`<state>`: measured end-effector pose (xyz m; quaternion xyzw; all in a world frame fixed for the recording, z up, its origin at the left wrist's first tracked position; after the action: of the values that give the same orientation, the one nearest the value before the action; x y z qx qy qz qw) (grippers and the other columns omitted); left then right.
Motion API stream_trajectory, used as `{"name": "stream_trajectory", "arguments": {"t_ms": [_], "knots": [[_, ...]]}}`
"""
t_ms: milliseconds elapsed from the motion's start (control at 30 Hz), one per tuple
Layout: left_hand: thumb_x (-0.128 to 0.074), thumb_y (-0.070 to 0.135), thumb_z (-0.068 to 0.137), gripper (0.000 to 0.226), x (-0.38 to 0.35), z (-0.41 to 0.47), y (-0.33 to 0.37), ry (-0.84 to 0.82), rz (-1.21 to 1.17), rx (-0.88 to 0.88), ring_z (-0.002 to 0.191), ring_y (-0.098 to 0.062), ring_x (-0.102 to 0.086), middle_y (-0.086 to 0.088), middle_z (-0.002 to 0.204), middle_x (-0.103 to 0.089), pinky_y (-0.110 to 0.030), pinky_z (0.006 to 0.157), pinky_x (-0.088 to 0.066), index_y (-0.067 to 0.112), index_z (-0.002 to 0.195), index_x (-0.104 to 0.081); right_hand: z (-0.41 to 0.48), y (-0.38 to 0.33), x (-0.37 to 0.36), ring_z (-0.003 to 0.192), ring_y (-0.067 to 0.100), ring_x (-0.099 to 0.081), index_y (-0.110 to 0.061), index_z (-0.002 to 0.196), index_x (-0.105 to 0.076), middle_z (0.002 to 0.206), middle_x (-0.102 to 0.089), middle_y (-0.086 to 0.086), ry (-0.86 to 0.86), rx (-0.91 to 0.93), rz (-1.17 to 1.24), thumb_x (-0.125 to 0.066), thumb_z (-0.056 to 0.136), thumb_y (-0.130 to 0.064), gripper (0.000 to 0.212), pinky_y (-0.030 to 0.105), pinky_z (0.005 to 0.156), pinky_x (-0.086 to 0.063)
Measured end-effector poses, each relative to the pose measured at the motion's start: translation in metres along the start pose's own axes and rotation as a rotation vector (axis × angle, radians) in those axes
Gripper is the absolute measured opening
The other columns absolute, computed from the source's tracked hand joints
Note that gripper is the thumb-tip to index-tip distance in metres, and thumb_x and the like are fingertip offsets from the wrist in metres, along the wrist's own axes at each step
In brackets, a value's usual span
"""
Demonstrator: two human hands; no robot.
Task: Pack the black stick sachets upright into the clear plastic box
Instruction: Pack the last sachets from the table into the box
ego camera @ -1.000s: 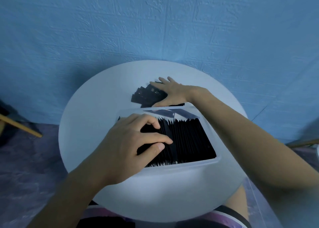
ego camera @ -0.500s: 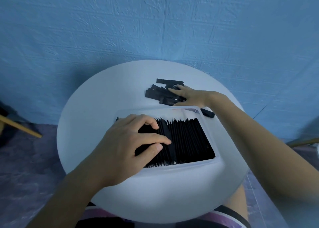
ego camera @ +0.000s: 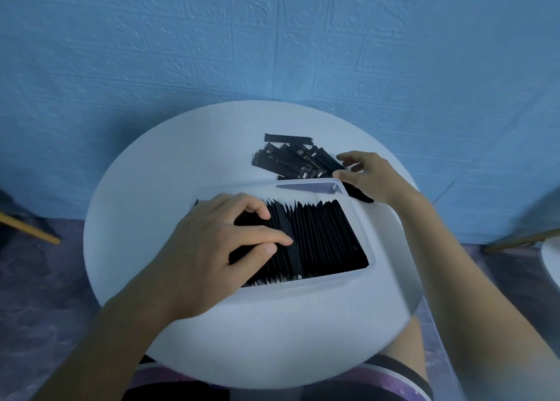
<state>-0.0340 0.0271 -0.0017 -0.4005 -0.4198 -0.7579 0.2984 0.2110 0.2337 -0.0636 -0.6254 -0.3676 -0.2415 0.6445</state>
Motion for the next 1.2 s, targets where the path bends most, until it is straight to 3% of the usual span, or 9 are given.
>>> {"name": "stream_trajectory", "arguments": {"t_ms": [200,367,467,667,800,900,1067,1200], "knots": [[-0.042,0.05,0.098,0.03,-0.002,0.006,0.001,0.001,-0.01,0.003,0.111,-0.001,-0.048,0.025,0.118,-0.05,-0.033,0.093,-0.038,0.055,0.113,-0.068,0.011,-0.004,-0.004,0.094,0.02,-0.059,-0.024,0.131,-0.059,0.1,-0.062,-0.005,0.025,-0.03,0.0,-0.075,0.089,-0.032,0.045,0.031,0.084,-0.044],[-0.042,0.05,0.098,0.031,-0.001,0.007,0.002,0.003,-0.013,0.002,0.111,-0.002,-0.048,0.025,0.117,-0.05,-0.034,0.094,-0.039,0.055,0.113,-0.069,0.012,-0.002,-0.006,0.07,0.019,-0.062,-0.018,0.099,-0.066,0.084,-0.066,0.002,-0.031,-0.06,0.19,-0.074,0.089,-0.018,0.012,0.029,0.068,-0.049],[-0.042,0.05,0.097,0.031,-0.002,0.008,0.002,0.005,-0.016,0.002,0.112,-0.001,-0.048,0.025,0.117,-0.05,-0.034,0.095,-0.039,0.055,0.112,-0.069,0.006,-0.003,-0.002,0.067,0.014,-0.064,-0.015,0.093,-0.068,0.08,-0.069,0.0,-0.026,-0.047,0.296,-0.07,0.092,-0.012,0.004,0.024,0.066,-0.051],[-0.041,0.051,0.097,0.032,-0.002,0.01,0.002,0.025,-0.021,0.005,0.112,0.0,-0.047,0.025,0.116,-0.051,-0.035,0.095,-0.04,0.054,0.11,-0.07,-0.002,-0.008,0.012,0.059,0.007,-0.048,-0.011,0.086,-0.067,0.071,-0.059,-0.005,0.071,-0.019,0.312,-0.068,0.094,-0.016,0.01,0.018,0.06,-0.038],[-0.041,0.05,0.097,0.032,-0.002,0.011,0.002,0.019,-0.024,0.009,0.111,-0.001,-0.047,0.026,0.116,-0.05,-0.035,0.094,-0.04,0.056,0.112,-0.068,-0.006,-0.009,0.022,0.05,0.0,-0.048,-0.019,0.074,-0.067,0.058,-0.058,-0.016,0.128,-0.016,0.356,-0.065,0.096,-0.018,0.023,0.013,0.054,-0.04],[-0.041,0.05,0.097,0.032,-0.002,0.011,0.002,0.026,-0.023,0.004,0.11,-0.001,-0.048,0.025,0.116,-0.051,-0.036,0.093,-0.041,0.056,0.111,-0.069,-0.005,-0.011,0.019,0.053,0.002,-0.05,-0.016,0.08,-0.071,0.058,-0.058,-0.017,0.103,0.003,0.333,-0.062,0.098,-0.017,0.021,0.018,0.061,-0.042],[-0.042,0.05,0.097,0.031,-0.002,0.01,0.001,0.027,-0.023,0.004,0.11,-0.001,-0.048,0.025,0.115,-0.051,-0.04,0.094,-0.042,0.055,0.111,-0.069,-0.004,-0.013,0.01,0.069,0.013,-0.056,-0.012,0.093,-0.074,0.075,-0.066,-0.005,0.107,0.058,0.145,-0.065,0.096,-0.021,0.012,0.029,0.073,-0.046],[-0.041,0.05,0.097,0.031,-0.003,0.01,0.001,0.026,-0.02,0.004,0.111,-0.002,-0.048,0.025,0.116,-0.051,-0.04,0.094,-0.042,0.055,0.111,-0.069,-0.009,-0.023,0.017,0.069,0.013,-0.052,-0.013,0.092,-0.07,0.074,-0.06,-0.005,0.151,0.043,0.178,-0.06,0.099,-0.028,0.019,0.032,0.072,-0.044]]}}
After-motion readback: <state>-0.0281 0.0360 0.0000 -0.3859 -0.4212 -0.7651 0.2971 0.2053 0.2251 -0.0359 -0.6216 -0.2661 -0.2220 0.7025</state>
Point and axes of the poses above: each hand's wrist, its own z-axis towards the middle knuckle, its own x-axis out of the back of the hand, y = z × x, the point moved 9 cm from there along z, towards the middle knuckle
